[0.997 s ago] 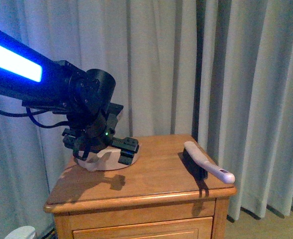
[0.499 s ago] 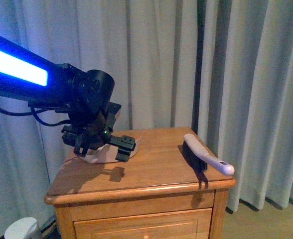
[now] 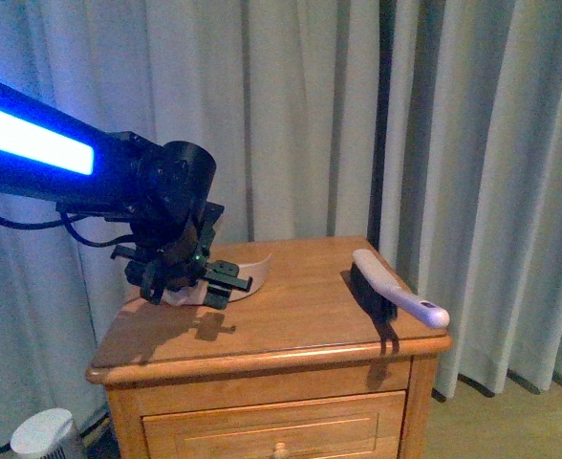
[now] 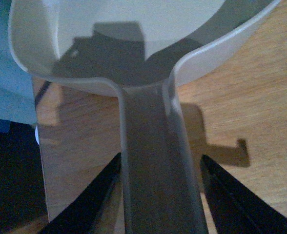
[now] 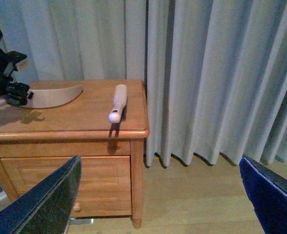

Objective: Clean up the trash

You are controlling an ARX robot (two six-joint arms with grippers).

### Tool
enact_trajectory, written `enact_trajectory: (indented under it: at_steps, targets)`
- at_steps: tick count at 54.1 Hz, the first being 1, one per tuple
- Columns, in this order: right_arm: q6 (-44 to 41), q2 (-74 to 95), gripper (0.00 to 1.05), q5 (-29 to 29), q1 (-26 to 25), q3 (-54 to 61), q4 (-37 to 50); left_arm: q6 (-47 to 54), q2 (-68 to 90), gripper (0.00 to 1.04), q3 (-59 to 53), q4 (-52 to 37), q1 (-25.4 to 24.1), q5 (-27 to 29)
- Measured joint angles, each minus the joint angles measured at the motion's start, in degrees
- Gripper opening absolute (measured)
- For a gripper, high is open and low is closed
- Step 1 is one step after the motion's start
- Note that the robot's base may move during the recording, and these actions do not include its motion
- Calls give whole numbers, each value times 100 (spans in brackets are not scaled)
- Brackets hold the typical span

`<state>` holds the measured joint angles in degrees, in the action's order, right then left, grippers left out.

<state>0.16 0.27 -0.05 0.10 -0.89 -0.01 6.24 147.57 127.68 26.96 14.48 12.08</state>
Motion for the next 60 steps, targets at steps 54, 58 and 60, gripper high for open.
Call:
enact_trajectory:
  at_steps: [54,58,60]
  targets:
    - [0,0,98,0,0,0,0,1012,-4369,29,-5914,-3722,-850,-520]
    - [0,0,98,2,0,0,0,1172,-4913,29,-6612,-3893,-992,-647]
    - [0,0,98,2,0,0,0,1209,-5152,29,-6900,-3947,-1051,-699]
